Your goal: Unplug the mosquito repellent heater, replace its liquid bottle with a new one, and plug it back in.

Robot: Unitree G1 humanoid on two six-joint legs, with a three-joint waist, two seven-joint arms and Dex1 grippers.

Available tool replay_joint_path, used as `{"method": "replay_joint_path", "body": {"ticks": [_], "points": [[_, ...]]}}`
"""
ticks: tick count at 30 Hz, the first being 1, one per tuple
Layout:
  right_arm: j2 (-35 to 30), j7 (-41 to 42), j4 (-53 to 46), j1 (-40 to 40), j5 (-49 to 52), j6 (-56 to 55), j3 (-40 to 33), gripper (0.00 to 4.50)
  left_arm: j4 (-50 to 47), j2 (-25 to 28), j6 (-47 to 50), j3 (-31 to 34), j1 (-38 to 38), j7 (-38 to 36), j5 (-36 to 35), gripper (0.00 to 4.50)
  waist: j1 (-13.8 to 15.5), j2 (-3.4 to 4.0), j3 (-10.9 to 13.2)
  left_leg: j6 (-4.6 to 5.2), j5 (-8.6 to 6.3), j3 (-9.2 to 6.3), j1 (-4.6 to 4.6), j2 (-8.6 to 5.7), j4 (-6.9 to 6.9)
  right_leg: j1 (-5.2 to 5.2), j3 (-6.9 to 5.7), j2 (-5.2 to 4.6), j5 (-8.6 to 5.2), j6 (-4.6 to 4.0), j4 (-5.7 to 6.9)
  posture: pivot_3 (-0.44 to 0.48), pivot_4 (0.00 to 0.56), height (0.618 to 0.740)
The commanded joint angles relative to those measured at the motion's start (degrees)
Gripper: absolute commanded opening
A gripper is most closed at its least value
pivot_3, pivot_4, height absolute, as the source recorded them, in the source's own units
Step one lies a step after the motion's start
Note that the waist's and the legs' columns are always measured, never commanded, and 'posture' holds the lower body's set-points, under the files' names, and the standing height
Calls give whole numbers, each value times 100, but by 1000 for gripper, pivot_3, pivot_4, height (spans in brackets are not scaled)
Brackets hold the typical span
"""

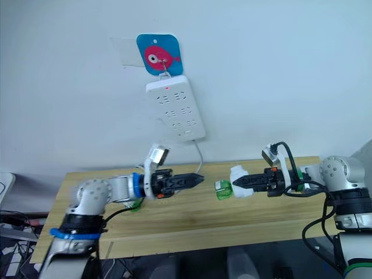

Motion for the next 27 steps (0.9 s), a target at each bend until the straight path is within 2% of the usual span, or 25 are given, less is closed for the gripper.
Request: {"method": "replay_joint_path", "body": {"ticks": [1, 3, 6, 9, 11, 15, 18, 23, 27], "points": [[13, 119, 245, -275, -31, 28, -226, 2988, -829, 248, -2421, -561, 335, -613, 1527, 4500, 50, 7, 16, -1, 1, 3, 0, -3, 0, 1, 2, -4, 1, -1, -2, -83, 212, 740], [99, 84, 507, -451, -117, 16, -294, 2988, -560, 45, -4920, -709, 516, -526, 2845, 4500, 93, 11, 35, -4, 2, 7, 0, -10, 3, 3, 3, -25, 1, -1, -4, -69, 217, 740], [209, 16, 876, -720, -172, 127, -423, 2988, 524, -166, -8614, -843, 403, 250, 4799, 4500, 216, -8, 58, -9, 5, 16, -4, -18, 9, 7, 4, -39, 10, -11, -15, -62, 220, 740], [259, -26, 956, -858, -150, 246, -479, 2988, 1550, -309, -11121, -792, 154, 1101, 6045, 4500, 275, -8, 58, -7, 5, 15, -8, -12, 8, 7, 1, -53, 14, -14, -19, -63, 220, 740], [253, -49, 970, -900, -73, 259, -464, 2988, 2067, -347, -12191, -754, 8, 1617, 6780, 4500, 305, -8, 58, -4, 3, 14, -22, -9, 6, 0, -2, -63, 14, -13, -22, -69, 220, 740], [186, -165, 984, -928, 303, 259, -364, 2988, 2723, -724, -13166, -518, -433, 2794, 8173, 4500, 339, -8, 58, -2, 3, 13, -88, -14, 19, -58, -6, -75, 19, -3, -13, -79, 219, 740], [136, -285, 874, -882, 593, 259, -268, 2988, 3050, -925, -13254, -458, -837, 3654, 9014, 4500, 359, -8, 58, -2, 3, 12, -103, -17, 31, -67, -14, -78, 22, 0, -6, -83, 217, 740], [73, -537, 802, -842, 1006, 259, -189, 2988, 3127, -965, -13219, -588, -1164, 4782, 9993, 4500, 326, -8, 58, -1, 3, 10, -100, -14, 44, -63, -14, -75, 26, 9, 5, -91, 215, 740], [26, -692, 767, -788, 1214, 259, -168, 2988, 3185, -814, -13122, -803, -1260, 5366, 10357, 4500, 312, -8, 58, -1, 4, 10, -97, -9, 44, -62, -14, -70, 27, 10, 8, -95, 214, 740]]}}
